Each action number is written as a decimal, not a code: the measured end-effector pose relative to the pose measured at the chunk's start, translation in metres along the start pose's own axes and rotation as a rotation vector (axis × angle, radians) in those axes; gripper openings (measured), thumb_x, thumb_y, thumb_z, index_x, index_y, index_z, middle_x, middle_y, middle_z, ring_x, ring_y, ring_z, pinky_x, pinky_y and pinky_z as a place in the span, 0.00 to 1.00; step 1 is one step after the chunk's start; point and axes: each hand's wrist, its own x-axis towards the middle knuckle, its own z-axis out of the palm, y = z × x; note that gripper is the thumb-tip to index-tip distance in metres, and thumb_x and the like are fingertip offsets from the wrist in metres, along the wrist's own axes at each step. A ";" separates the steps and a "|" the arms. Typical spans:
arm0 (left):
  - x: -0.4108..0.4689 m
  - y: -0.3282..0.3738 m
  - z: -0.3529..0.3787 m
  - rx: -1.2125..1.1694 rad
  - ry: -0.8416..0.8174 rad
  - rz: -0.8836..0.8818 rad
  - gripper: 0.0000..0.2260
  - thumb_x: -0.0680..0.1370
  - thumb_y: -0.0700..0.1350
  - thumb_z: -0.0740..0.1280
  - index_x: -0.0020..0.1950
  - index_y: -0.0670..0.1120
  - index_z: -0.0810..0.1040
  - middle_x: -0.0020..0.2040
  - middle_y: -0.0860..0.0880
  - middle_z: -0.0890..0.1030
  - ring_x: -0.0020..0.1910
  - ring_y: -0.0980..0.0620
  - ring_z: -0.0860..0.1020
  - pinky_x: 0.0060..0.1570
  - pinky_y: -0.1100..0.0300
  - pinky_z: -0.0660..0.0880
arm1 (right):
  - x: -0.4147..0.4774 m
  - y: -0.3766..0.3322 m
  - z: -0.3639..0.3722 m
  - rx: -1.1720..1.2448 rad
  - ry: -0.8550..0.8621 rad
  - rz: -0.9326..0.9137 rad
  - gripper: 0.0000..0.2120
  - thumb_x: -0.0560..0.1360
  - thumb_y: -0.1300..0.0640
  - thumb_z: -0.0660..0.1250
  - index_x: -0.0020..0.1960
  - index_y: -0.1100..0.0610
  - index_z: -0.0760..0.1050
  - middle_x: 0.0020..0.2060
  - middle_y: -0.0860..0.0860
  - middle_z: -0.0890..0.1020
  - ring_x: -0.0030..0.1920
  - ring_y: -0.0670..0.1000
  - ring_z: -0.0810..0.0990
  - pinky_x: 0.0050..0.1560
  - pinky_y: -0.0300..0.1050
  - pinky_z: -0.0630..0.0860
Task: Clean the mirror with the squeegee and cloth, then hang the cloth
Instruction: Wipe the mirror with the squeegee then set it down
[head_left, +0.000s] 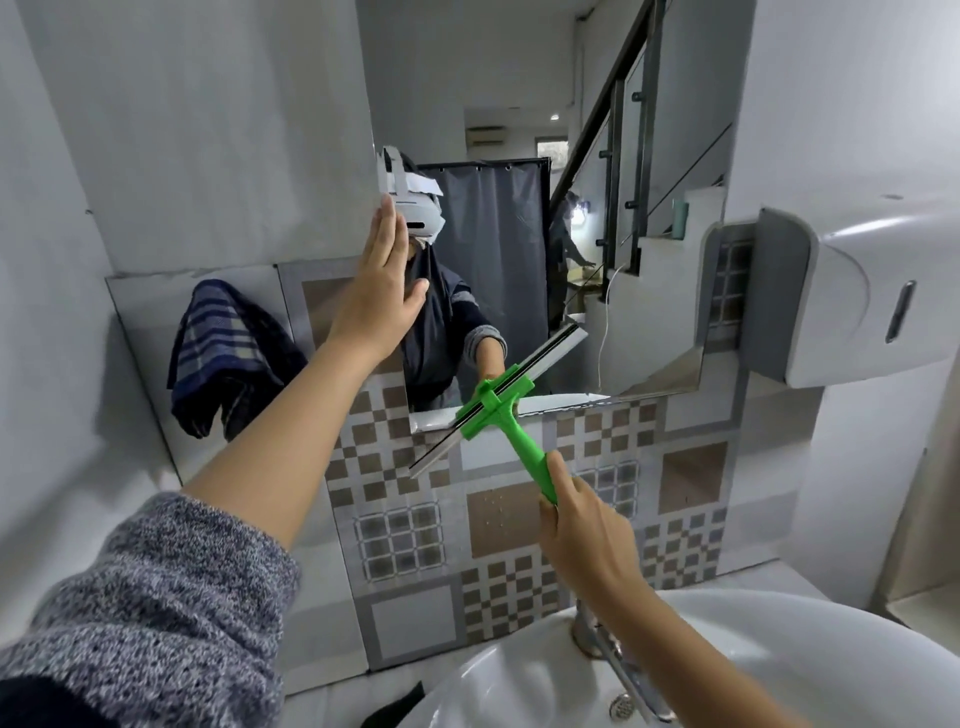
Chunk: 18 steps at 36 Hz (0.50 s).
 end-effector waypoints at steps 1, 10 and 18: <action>0.000 0.001 0.001 0.011 0.003 -0.012 0.33 0.78 0.41 0.61 0.75 0.39 0.43 0.77 0.43 0.42 0.75 0.48 0.44 0.63 0.66 0.59 | 0.002 0.005 -0.004 -0.009 0.002 -0.015 0.25 0.79 0.54 0.57 0.74 0.56 0.55 0.45 0.54 0.79 0.31 0.48 0.74 0.25 0.35 0.66; 0.002 0.019 0.010 -0.010 0.054 -0.121 0.34 0.78 0.42 0.62 0.74 0.39 0.42 0.76 0.43 0.41 0.75 0.47 0.43 0.65 0.69 0.53 | 0.023 0.061 -0.051 -0.118 0.057 -0.071 0.19 0.76 0.58 0.63 0.66 0.59 0.66 0.34 0.54 0.79 0.23 0.51 0.72 0.19 0.39 0.67; 0.004 0.024 0.018 -0.027 0.101 -0.172 0.35 0.78 0.43 0.63 0.75 0.39 0.43 0.76 0.42 0.41 0.75 0.47 0.43 0.59 0.84 0.40 | 0.036 0.105 -0.083 -0.146 0.118 -0.006 0.21 0.77 0.58 0.62 0.69 0.59 0.64 0.33 0.50 0.74 0.24 0.51 0.70 0.20 0.37 0.56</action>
